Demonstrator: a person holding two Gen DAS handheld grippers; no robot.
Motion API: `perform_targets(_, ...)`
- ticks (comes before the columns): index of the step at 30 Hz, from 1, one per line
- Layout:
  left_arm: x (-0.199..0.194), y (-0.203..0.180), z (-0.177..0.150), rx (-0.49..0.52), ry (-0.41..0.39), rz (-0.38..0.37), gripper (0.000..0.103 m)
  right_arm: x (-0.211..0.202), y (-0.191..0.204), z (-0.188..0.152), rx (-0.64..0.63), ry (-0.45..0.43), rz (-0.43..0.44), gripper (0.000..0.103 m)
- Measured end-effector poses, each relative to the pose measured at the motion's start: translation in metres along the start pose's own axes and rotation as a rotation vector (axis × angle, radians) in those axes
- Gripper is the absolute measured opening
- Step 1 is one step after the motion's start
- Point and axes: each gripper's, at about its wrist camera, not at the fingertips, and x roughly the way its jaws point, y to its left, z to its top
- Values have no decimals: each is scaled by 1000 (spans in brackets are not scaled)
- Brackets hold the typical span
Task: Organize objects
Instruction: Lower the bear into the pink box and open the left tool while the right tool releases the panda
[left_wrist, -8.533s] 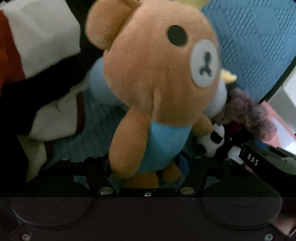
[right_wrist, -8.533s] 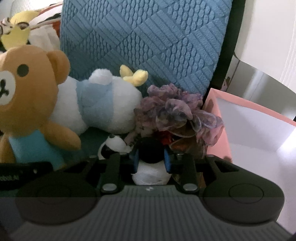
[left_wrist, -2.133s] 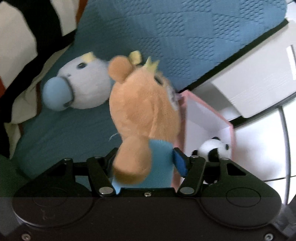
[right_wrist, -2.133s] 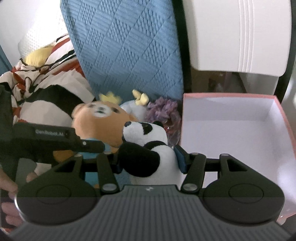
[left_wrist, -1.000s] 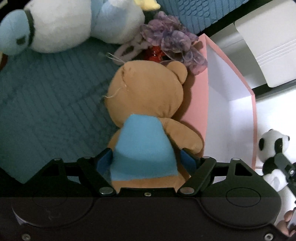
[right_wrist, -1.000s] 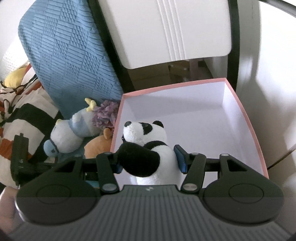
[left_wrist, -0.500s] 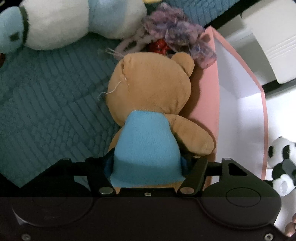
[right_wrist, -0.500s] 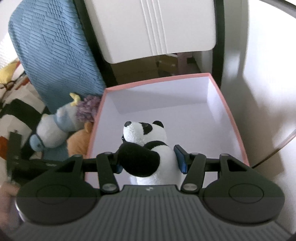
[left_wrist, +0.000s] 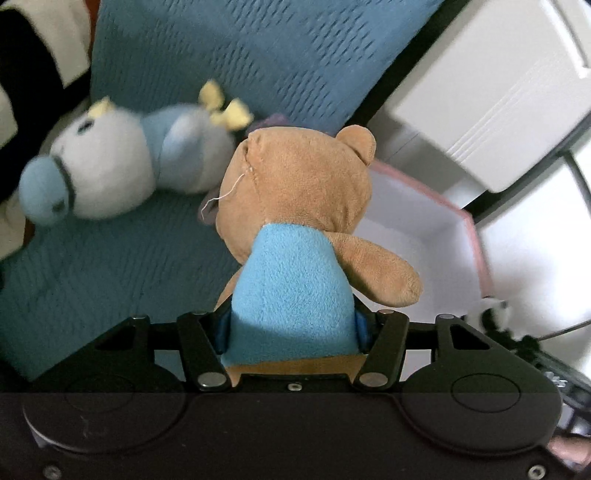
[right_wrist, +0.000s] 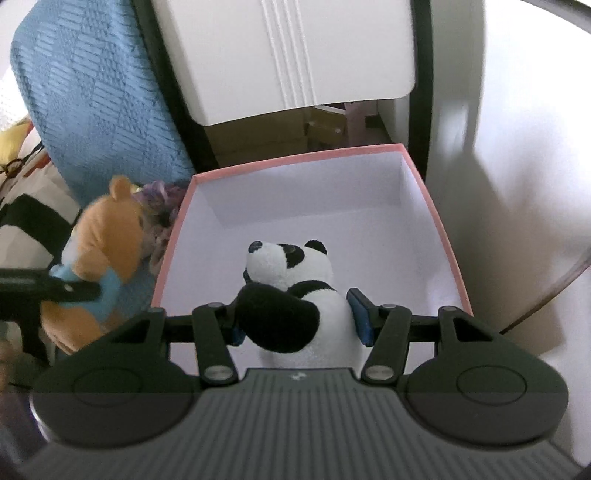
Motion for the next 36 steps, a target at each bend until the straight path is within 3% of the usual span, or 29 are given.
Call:
perform_targets(7,-22,-47,6,73,-71,-36,57,-4,-11,1,16,-20,-5,57)
perform_targets(14,-6,-96,1,139,-85,-72,57,-7,-25,1,37,-45,-10,57)
perform_targets(24,28,-147,-42,282,-65,-54,57,3,-47,-23,31,-93,-10,58)
perform_targets(36,78,-170,-68,330,-2,-42,57,16,-77,-50,105,-105,-11,58)
